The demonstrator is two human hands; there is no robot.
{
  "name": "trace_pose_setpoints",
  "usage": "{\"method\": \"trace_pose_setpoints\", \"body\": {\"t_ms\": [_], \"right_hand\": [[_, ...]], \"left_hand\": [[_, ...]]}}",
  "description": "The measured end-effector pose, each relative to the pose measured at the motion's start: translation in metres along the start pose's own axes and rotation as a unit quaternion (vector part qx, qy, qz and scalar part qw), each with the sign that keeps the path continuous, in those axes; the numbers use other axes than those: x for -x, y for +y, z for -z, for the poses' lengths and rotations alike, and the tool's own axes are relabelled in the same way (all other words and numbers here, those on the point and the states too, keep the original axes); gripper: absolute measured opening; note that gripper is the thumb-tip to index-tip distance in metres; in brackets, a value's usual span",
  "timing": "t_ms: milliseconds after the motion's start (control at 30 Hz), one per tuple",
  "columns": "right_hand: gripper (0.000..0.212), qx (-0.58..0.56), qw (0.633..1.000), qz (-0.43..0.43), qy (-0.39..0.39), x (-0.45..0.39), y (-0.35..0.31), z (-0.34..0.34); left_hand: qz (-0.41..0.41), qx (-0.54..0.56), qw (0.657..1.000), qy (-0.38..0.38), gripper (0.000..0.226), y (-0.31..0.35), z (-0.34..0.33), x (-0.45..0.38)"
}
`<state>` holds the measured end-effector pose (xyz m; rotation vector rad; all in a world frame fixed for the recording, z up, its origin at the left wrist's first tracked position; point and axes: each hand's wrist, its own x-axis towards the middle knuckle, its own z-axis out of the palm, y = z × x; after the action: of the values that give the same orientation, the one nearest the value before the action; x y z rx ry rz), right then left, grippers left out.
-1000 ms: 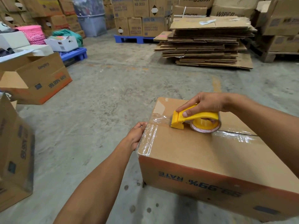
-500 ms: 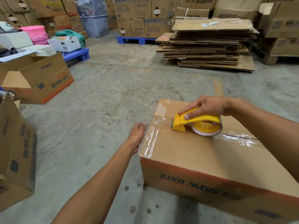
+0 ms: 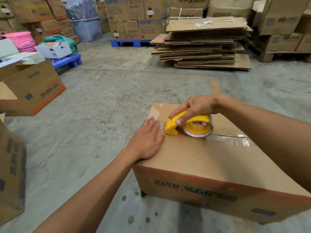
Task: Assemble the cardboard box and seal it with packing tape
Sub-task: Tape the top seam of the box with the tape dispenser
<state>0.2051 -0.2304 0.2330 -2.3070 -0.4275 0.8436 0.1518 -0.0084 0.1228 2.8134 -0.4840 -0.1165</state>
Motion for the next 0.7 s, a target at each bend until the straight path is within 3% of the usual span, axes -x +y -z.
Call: {"method": "trace_pose_setpoints", "body": {"t_ms": [267, 400, 533, 700], "right_hand": [[0.041, 0.025, 0.999, -0.032, -0.013, 0.043, 0.036, 0.024], [0.059, 0.016, 0.997, -0.070, -0.016, 0.097, 0.091, 0.048], [0.046, -0.025, 0.998, -0.064, 0.014, 0.120, 0.110, 0.053], [0.038, 0.051, 0.997, -0.052, 0.033, 0.109, 0.106, 0.044]], "left_hand": [[0.016, -0.027, 0.999, -0.004, 0.066, -0.003, 0.001, 0.002], [0.008, -0.037, 0.999, -0.004, 0.067, -0.007, -0.001, 0.000], [0.012, -0.052, 0.999, -0.010, 0.067, -0.003, 0.000, 0.000], [0.054, -0.130, 0.989, -0.051, 0.066, 0.018, 0.009, 0.000]]}}
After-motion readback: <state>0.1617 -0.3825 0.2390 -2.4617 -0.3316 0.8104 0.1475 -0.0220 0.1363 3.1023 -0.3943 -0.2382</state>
